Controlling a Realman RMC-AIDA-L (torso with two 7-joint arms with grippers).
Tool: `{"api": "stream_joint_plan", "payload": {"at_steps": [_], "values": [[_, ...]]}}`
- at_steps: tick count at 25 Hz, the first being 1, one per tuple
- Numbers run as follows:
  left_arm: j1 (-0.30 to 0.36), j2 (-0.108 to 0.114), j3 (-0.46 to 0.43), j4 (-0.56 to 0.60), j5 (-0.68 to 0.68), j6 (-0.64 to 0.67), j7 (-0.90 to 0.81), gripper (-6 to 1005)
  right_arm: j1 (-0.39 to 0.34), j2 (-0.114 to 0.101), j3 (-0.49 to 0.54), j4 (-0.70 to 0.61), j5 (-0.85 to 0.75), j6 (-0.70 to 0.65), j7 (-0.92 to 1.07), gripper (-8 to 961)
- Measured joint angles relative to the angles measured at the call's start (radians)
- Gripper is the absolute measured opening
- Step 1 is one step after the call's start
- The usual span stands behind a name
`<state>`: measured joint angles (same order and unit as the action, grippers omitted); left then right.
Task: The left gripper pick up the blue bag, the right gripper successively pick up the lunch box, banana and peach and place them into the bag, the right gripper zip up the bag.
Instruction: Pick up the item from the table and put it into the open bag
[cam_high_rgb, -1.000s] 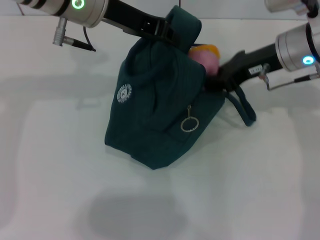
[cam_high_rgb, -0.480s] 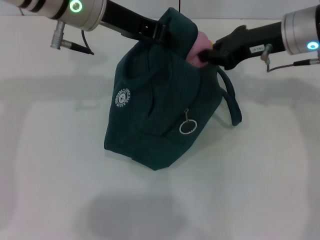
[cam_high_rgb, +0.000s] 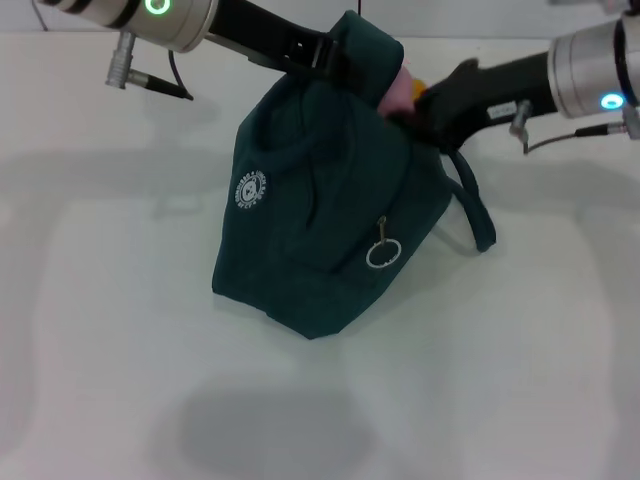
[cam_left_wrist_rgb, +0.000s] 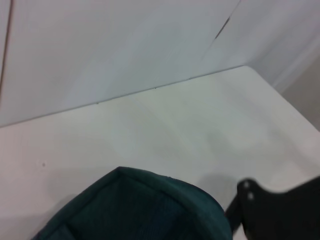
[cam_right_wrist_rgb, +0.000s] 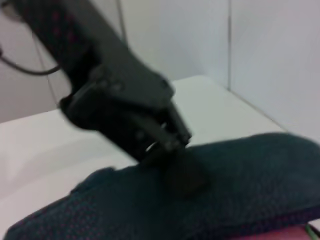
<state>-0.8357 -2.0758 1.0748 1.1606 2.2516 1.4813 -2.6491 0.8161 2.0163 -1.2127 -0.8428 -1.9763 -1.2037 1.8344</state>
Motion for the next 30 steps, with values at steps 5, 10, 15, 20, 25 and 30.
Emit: {"api": "stream_joint_plan", "payload": {"at_steps": [5,10,15,20,25,30], "values": [[0.008,0.008,-0.011,0.020,-0.029,0.000,0.000,36,-0.015,0.003,-0.008,-0.009,0.024,-0.015,-0.044,91],[0.010,0.010,-0.025,0.022,-0.033,0.001,0.003,36,-0.056,0.002,0.002,-0.041,0.087,0.002,-0.104,100],[0.008,0.011,-0.025,0.022,-0.033,0.001,0.003,36,-0.069,0.002,-0.004,-0.033,0.132,0.020,-0.153,110],[0.006,0.008,-0.023,0.022,-0.034,0.001,0.003,36,-0.062,0.005,-0.006,-0.008,0.134,0.039,-0.154,119],[0.005,0.004,-0.019,0.022,-0.035,0.004,0.002,36,-0.062,0.009,-0.016,0.027,0.152,0.113,-0.155,128],[0.007,0.001,-0.022,0.022,-0.037,0.015,0.002,36,-0.051,0.009,-0.051,0.049,0.190,0.141,-0.156,138]]}}
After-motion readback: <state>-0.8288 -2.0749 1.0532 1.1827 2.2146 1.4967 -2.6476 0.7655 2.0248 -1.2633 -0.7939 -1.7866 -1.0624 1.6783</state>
